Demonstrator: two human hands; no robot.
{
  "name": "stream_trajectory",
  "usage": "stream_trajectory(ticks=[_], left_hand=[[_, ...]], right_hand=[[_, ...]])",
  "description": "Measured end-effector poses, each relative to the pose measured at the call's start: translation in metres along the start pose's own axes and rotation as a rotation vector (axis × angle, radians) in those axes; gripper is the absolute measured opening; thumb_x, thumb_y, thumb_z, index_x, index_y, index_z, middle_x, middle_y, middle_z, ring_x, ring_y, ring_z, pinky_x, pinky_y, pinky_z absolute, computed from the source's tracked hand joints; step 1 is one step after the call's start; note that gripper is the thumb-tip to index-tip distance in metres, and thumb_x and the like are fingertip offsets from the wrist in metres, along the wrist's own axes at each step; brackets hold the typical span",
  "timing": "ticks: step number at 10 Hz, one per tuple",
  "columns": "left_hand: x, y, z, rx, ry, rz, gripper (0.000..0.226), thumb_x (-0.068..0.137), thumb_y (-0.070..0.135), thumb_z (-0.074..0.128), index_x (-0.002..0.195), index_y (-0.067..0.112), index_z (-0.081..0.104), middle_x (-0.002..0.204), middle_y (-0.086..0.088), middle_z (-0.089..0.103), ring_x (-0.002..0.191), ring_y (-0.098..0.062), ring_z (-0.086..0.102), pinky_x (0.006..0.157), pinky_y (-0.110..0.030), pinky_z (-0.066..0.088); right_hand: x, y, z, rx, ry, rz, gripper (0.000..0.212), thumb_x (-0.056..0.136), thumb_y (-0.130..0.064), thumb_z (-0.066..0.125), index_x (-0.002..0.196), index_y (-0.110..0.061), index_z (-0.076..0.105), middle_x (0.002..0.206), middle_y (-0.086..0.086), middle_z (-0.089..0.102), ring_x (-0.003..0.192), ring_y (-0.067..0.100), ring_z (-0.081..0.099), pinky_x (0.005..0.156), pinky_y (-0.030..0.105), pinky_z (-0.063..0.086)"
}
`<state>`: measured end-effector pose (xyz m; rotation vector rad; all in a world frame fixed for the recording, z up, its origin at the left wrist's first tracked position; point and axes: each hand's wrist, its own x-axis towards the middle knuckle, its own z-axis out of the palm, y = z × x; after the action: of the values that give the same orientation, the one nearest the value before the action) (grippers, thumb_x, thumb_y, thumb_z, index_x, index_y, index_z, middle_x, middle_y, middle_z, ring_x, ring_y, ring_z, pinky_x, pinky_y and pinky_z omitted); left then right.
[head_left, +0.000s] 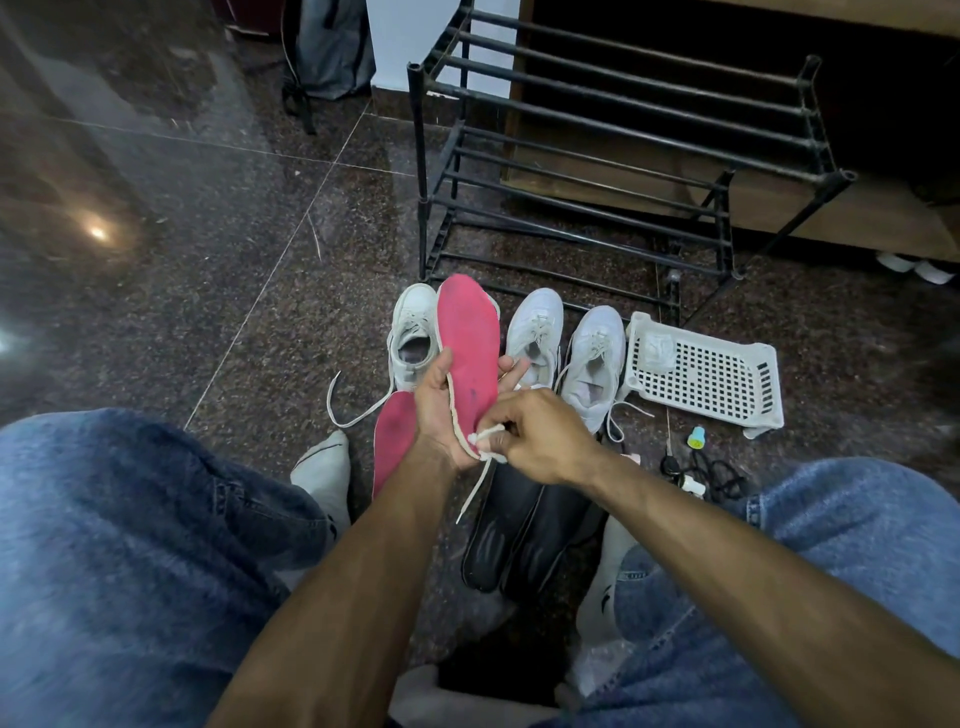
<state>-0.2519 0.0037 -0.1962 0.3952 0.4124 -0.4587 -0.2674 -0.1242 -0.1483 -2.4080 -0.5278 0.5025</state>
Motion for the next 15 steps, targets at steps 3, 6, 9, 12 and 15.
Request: stream_trajectory(ticks=[3, 6, 9, 12, 15], left_hand=[[-0.013, -0.027, 0.016, 0.093, 0.037, -0.035, 0.052, 0.091, 0.057, 0.043, 0.119, 0.020, 0.064, 0.111, -0.010, 0.070, 0.098, -0.026, 0.069, 0.085, -0.039, 0.054], [0.004, -0.009, -0.019, 0.126, 0.288, 0.007, 0.071, 0.096, 0.057, 0.038, 0.100, -0.008, 0.068, 0.098, -0.021, 0.070, 0.107, -0.032, 0.063, 0.094, -0.045, 0.047], [0.004, -0.021, -0.104, 0.982, 0.776, -0.164, 0.037, 0.094, 0.007, 0.054, 0.128, -0.005, 0.055, 0.131, -0.023, 0.058, 0.121, -0.039, 0.056, 0.098, -0.043, 0.050], [0.053, 0.003, -0.156, 1.370, 0.790, -0.337, 0.036, 0.102, 0.010, 0.041, 0.136, 0.001, 0.050, 0.142, -0.017, 0.049, 0.133, -0.032, 0.044, 0.108, -0.034, 0.036], [0.047, -0.020, -0.162, 1.531, 1.032, -0.033, 0.038, 0.083, 0.008, 0.056, 0.121, 0.004, 0.056, 0.119, -0.020, 0.061, 0.111, -0.037, 0.059, 0.096, -0.041, 0.047]], right_hand=[[0.047, -0.012, -0.024, -0.076, 0.395, 0.192, 0.013, 0.086, -0.021, 0.062, 0.089, -0.023, 0.074, 0.093, 0.000, 0.073, 0.087, 0.027, 0.065, 0.076, 0.040, 0.054], [0.008, 0.000, 0.015, 0.107, -0.198, 0.113, 0.012, 0.080, -0.010, 0.070, 0.087, -0.018, 0.077, 0.086, -0.004, 0.068, 0.082, 0.014, 0.060, 0.076, 0.028, 0.051], [0.032, 0.046, 0.041, -0.303, -0.492, 0.206, 0.012, 0.081, -0.019, 0.072, 0.092, -0.018, 0.075, 0.094, -0.001, 0.072, 0.091, 0.019, 0.064, 0.078, 0.030, 0.053], [0.035, 0.112, 0.090, -0.179, -0.539, 0.447, 0.018, 0.078, -0.030, 0.075, 0.092, -0.018, 0.074, 0.092, 0.001, 0.070, 0.091, 0.020, 0.064, 0.072, 0.025, 0.047], [0.048, 0.143, 0.119, -0.048, -0.456, 0.588, 0.014, 0.070, -0.026, 0.076, 0.063, -0.025, 0.065, 0.081, -0.003, 0.068, 0.089, 0.021, 0.067, 0.074, 0.025, 0.048]])
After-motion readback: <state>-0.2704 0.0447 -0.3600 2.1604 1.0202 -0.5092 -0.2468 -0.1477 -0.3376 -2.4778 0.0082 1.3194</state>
